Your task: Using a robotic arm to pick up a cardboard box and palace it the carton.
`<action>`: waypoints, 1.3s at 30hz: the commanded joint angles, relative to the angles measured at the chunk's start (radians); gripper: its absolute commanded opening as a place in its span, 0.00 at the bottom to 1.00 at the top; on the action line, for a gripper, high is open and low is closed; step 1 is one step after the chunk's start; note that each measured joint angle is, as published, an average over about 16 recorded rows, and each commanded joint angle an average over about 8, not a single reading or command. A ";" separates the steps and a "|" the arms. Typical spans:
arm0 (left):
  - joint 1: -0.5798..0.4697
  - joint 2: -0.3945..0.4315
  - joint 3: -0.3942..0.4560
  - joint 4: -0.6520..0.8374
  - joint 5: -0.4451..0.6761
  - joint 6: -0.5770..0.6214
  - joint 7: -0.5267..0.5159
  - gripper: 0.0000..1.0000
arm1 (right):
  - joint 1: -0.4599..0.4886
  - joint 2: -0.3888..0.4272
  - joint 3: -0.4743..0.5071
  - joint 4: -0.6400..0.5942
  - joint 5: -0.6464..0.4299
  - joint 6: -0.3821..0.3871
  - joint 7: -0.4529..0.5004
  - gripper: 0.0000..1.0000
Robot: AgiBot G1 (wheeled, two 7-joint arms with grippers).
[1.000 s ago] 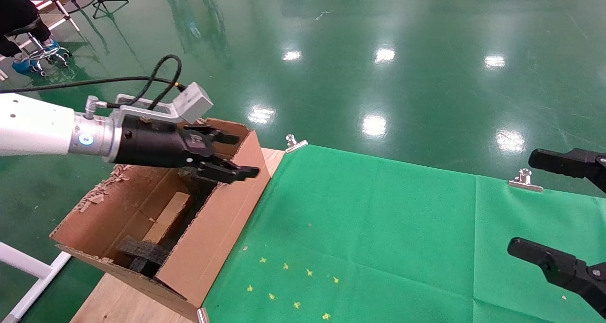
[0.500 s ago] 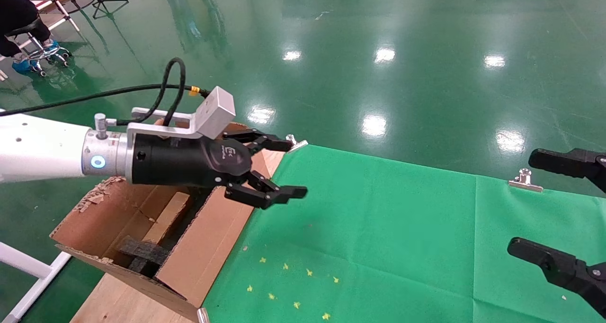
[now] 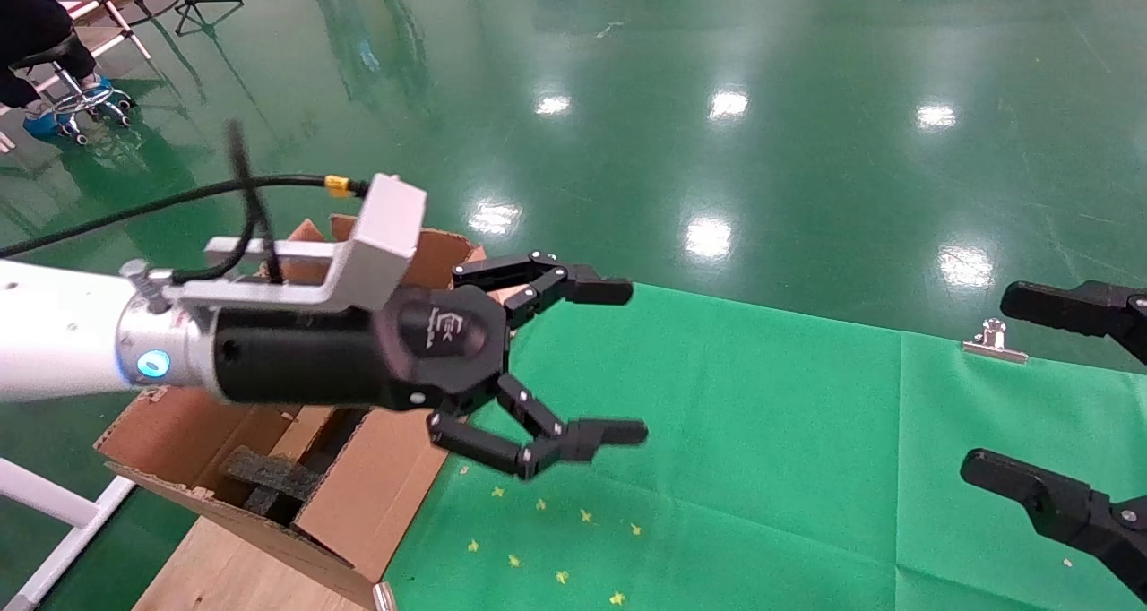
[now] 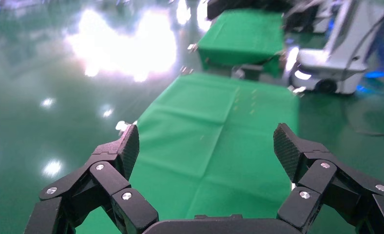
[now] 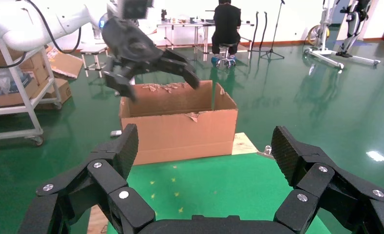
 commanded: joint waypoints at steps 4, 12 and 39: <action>0.065 0.002 -0.060 -0.058 -0.070 0.020 0.031 1.00 | 0.000 0.000 0.000 0.000 0.000 0.000 0.000 1.00; 0.120 0.003 -0.111 -0.106 -0.130 0.037 0.052 1.00 | 0.000 0.000 0.000 0.000 0.000 0.000 0.000 1.00; 0.096 0.003 -0.088 -0.084 -0.102 0.029 0.045 1.00 | 0.000 0.000 0.000 0.000 0.000 0.000 0.000 1.00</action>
